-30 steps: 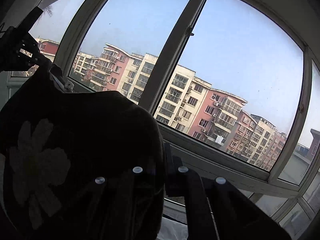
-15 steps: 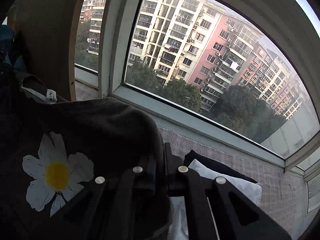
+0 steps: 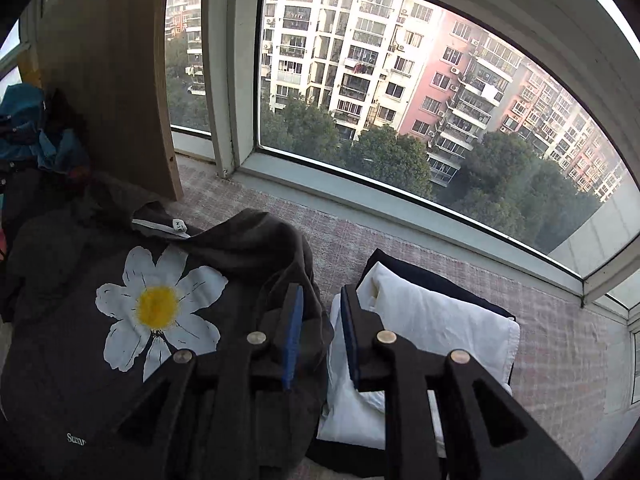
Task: Fold clothes
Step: 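Lay the shirt flat on the mat with both grippers, then open the left gripper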
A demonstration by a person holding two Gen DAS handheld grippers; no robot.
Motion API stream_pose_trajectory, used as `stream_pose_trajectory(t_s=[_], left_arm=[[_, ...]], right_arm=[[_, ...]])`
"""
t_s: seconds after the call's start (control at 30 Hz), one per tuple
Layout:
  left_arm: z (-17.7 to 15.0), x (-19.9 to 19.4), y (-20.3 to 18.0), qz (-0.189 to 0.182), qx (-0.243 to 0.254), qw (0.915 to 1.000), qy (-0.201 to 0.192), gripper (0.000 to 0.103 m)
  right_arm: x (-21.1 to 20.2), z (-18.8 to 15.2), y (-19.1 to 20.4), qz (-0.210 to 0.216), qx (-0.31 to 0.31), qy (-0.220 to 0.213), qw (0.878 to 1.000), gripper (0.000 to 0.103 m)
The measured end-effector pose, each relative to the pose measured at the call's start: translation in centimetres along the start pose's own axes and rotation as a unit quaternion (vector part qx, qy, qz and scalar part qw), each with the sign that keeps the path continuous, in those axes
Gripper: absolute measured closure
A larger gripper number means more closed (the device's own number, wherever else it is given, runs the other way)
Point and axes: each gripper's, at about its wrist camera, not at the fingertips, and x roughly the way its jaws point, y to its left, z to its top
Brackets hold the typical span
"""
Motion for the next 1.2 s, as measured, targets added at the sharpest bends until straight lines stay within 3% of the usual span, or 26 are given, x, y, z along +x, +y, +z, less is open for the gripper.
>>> stream_pose_trajectory(t_s=[0.03, 0.07, 0.17, 0.27, 0.37, 0.47, 0.53, 0.67, 0.93, 1.0, 1.03, 1.07, 1.1, 1.13, 1.2], left_arm=[[-1.5, -2.1, 0.3, 0.003, -0.005, 0.9999, -0.013, 0.070], [-3.0, -4.2, 0.7, 0.005, -0.010, 0.9996, -0.025, 0.064], [-9.3, -7.4, 1.6, -0.021, -0.040, 0.9979, -0.045, 0.064], [-16.6, -10.1, -1.8, -0.056, -0.036, 0.9969, -0.043, 0.063], [-23.4, -10.9, -5.2, -0.117, -0.051, 0.9915, -0.026, 0.063], [-29.4, -10.0, -8.6, -0.181, -0.075, 0.9805, 0.007, 0.064], [-32.5, -9.3, -11.1, -0.216, -0.083, 0.9723, 0.030, 0.064], [-35.5, -9.2, -15.8, -0.251, -0.080, 0.9633, 0.049, 0.065], [-33.2, -7.3, -20.3, -0.280, -0.099, 0.9537, 0.050, 0.064], [-32.3, -6.8, -21.3, -0.279, -0.094, 0.9541, 0.056, 0.072], [-31.9, -6.6, -21.8, -0.282, -0.092, 0.9531, 0.060, 0.094], [-31.6, -6.5, -22.0, -0.286, -0.097, 0.9512, 0.063, 0.099], [-31.4, -6.4, -22.2, -0.290, -0.101, 0.9494, 0.065, 0.099], [-31.3, -6.6, -22.2, -0.292, -0.100, 0.9489, 0.064, 0.099], [-31.1, -7.6, -21.6, -0.296, -0.106, 0.9478, 0.053, 0.100]], right_arm=[[-2.5, -1.7, 0.0, 0.000, 0.007, -0.007, 1.000, 0.063], [-4.9, -3.7, 0.1, 0.002, 0.014, -0.012, 1.000, 0.062], [-11.2, -11.9, 1.5, 0.022, 0.038, -0.019, 0.999, 0.062], [-14.4, -21.4, 4.4, 0.047, 0.062, 0.014, 0.997, 0.062], [-14.7, -30.3, 8.2, 0.079, 0.107, 0.073, 0.988, 0.062], [-13.3, -35.7, 11.5, 0.116, 0.131, 0.120, 0.977, 0.062], [-12.6, -37.5, 12.6, 0.138, 0.133, 0.129, 0.973, 0.062], [-10.9, -38.8, 13.0, 0.171, 0.145, 0.138, 0.965, 0.062], [-9.7, -39.6, 13.3, 0.187, 0.126, 0.135, 0.965, 0.062], [-9.6, -39.3, 13.4, 0.190, 0.128, 0.131, 0.965, 0.062], [-9.6, -39.1, 13.5, 0.193, 0.127, 0.129, 0.964, 0.062], [-9.8, -38.9, 13.6, 0.196, 0.126, 0.124, 0.965, 0.063], [-9.9, -38.7, 13.7, 0.199, 0.125, 0.120, 0.965, 0.078], [-10.0, -38.4, 13.8, 0.202, 0.123, 0.116, 0.965, 0.100], [-10.6, -37.9, 14.0, 0.209, 0.125, 0.105, 0.964, 0.100]])
